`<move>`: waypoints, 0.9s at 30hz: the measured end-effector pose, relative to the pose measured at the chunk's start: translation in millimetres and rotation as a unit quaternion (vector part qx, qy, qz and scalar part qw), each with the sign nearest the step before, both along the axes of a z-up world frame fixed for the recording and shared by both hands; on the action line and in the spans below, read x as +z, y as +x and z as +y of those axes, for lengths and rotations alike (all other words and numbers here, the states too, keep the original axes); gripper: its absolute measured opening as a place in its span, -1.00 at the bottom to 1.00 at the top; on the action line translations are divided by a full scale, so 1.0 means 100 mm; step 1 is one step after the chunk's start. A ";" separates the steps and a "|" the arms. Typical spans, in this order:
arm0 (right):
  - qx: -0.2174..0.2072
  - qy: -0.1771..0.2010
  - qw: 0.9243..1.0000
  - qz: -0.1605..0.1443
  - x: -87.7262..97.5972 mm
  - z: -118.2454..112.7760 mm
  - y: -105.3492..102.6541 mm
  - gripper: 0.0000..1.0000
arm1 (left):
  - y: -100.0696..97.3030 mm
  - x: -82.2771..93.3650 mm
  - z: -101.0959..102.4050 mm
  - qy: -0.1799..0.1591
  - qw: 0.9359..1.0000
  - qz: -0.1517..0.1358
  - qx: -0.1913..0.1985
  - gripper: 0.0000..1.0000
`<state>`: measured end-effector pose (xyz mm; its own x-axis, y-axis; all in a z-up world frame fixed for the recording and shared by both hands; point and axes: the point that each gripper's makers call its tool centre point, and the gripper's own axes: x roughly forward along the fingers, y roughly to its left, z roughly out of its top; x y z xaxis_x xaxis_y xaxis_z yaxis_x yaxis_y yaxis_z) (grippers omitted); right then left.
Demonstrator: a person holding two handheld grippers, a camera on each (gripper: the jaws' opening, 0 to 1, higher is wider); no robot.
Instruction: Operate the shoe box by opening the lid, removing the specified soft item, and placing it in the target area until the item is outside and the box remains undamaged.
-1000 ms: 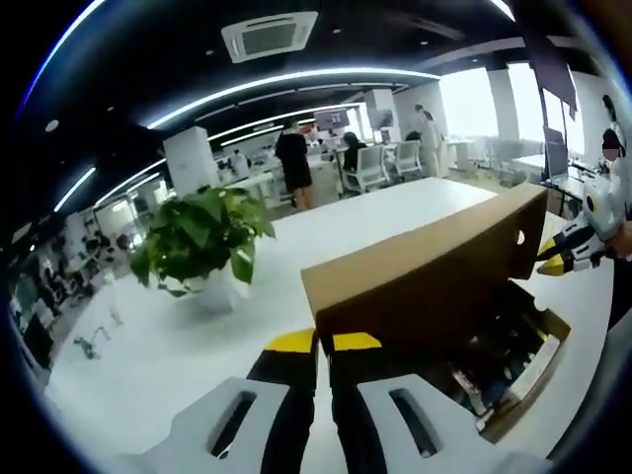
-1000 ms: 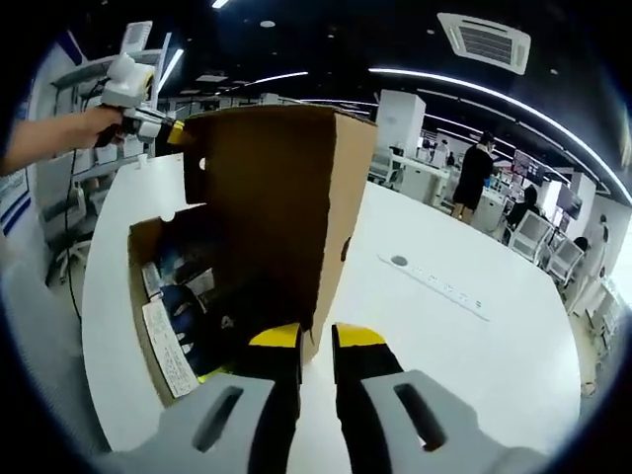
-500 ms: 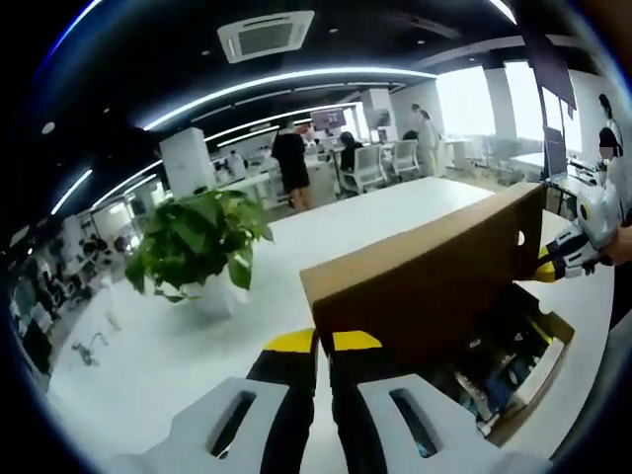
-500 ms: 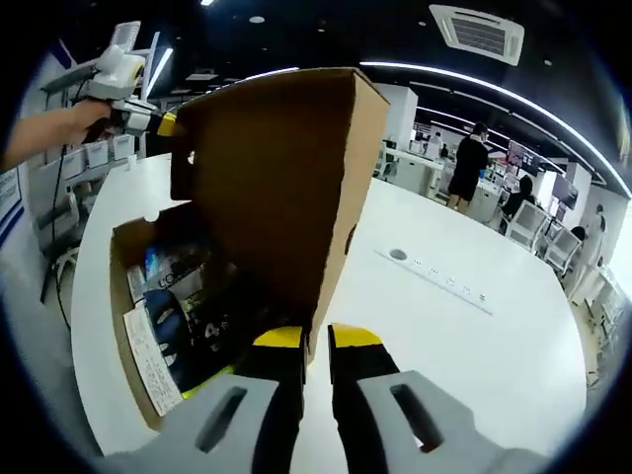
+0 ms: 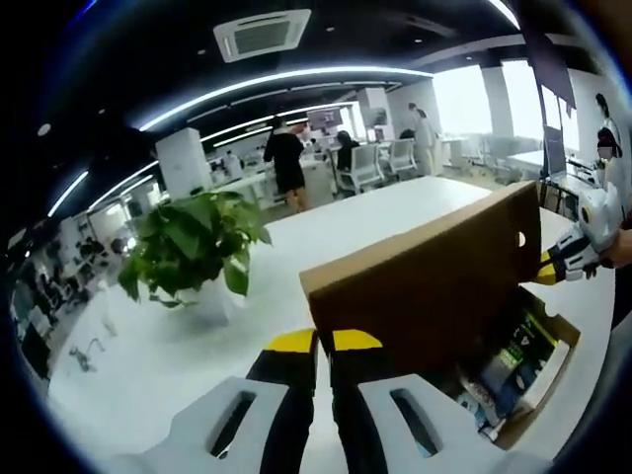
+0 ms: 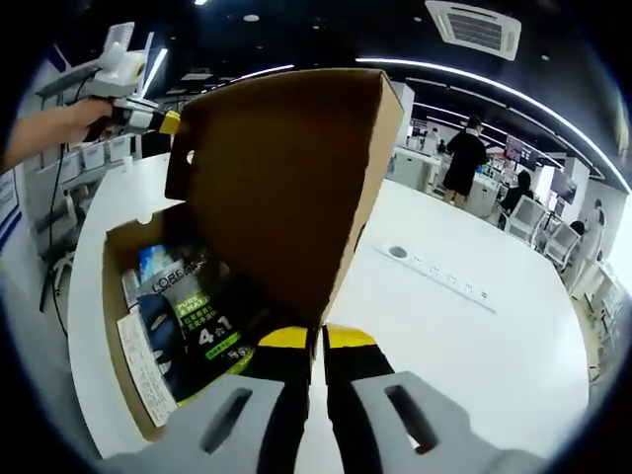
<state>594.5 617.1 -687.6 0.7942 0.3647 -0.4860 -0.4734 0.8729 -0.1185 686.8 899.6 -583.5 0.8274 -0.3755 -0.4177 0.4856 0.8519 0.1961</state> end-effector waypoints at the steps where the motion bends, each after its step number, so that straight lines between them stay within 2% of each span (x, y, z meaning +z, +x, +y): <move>1: 0.000 0.000 1.000 0.000 0.00 0.00 0.00 -0.97 | 0.01 0.00 0.00 0.000 1.000 0.000 0.000 -0.98; 14: 0.004 0.008 1.000 0.003 -0.02 -0.01 0.03 -0.99 | 0.11 -0.03 -0.03 0.001 1.000 0.001 -0.004 -0.97; 21: 0.008 0.006 1.000 0.000 -0.01 -0.01 0.03 -0.99 | 0.10 -0.08 -0.02 -0.015 1.000 0.010 -0.006 -0.97; 27: 0.007 0.009 1.000 -0.002 0.01 -0.02 0.05 -0.99 | 0.03 -0.25 0.00 -0.015 0.999 0.030 -0.002 -0.96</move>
